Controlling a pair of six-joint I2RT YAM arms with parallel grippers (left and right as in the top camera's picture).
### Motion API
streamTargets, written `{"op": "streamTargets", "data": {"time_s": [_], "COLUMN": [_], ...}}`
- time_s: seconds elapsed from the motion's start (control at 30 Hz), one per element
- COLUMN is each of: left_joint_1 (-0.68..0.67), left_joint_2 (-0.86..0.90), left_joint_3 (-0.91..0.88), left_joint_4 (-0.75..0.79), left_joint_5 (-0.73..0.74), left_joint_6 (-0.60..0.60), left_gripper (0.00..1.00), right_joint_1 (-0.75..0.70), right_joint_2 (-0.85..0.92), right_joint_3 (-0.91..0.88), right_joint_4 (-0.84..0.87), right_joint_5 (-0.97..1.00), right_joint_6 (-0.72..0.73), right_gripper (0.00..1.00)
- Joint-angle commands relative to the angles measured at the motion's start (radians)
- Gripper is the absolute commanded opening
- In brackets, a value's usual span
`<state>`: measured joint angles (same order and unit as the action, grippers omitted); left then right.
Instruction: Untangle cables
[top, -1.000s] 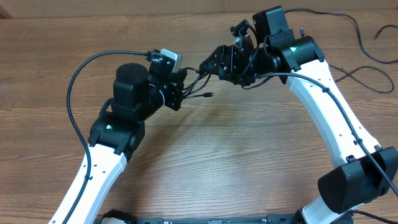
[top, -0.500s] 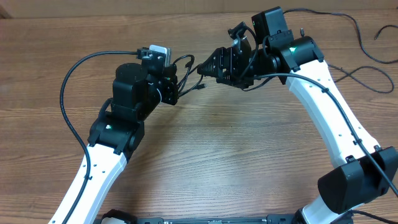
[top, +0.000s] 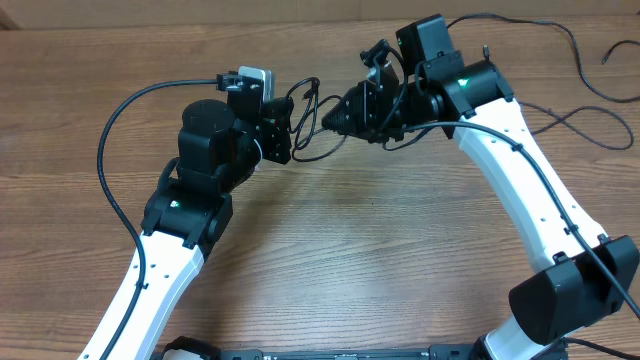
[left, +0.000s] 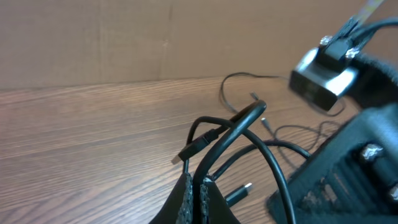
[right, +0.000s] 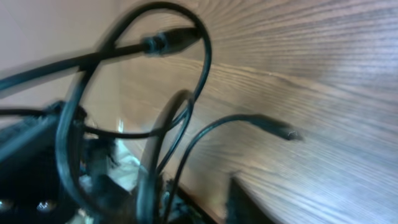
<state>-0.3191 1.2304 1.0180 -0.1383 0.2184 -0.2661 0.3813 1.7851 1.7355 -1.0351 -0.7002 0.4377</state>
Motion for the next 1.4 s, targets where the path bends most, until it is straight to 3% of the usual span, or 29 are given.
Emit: {"op": "streamTargets", "data": {"time_s": [0.0,0.03,0.2,0.37,0.83,0.97,1.07,1.2,1.37], "left_joint_1": [0.005,0.005,0.014,0.056,0.098,0.098,0.098,0.098,0.098], "left_joint_2": [-0.016,-0.017,-0.034,-0.087,-0.141,-0.140,-0.140,-0.141,-0.141], "left_joint_3": [0.019,0.019,0.019,0.019,0.019,0.019,0.019,0.019,0.019], "left_joint_4": [0.013,0.013,-0.001,-0.074,-0.164,-0.179,-0.184,-0.186,-0.183], "left_joint_5": [0.042,0.041,-0.007,-0.200,-0.399,-0.407,-0.404,-0.410,-0.448], "left_joint_6": [-0.057,-0.057,-0.057,-0.083,-0.101,-0.101,-0.101,-0.101,-0.177], "left_gripper": [0.04,0.04,0.04,0.04,0.04,0.07,0.15,0.05,0.04], "right_joint_1": [0.005,0.005,-0.011,-0.053,-0.140,-0.142,-0.142,-0.142,-0.142], "right_joint_2": [-0.010,-0.010,-0.010,-0.010,-0.010,-0.010,-0.010,-0.010,-0.010], "right_joint_3": [0.011,0.011,0.011,0.011,0.011,0.011,0.011,0.011,0.011], "right_joint_4": [-0.003,-0.006,-0.048,-0.119,-0.150,-0.145,-0.144,-0.144,-0.147], "right_joint_5": [0.072,0.087,0.234,0.384,0.431,0.438,0.438,0.444,0.547], "right_joint_6": [0.000,0.000,0.005,0.008,0.008,0.008,0.012,0.012,0.024], "right_gripper": [0.08,0.04,0.04,0.04,0.04,0.04,0.04,0.04,0.04]}}
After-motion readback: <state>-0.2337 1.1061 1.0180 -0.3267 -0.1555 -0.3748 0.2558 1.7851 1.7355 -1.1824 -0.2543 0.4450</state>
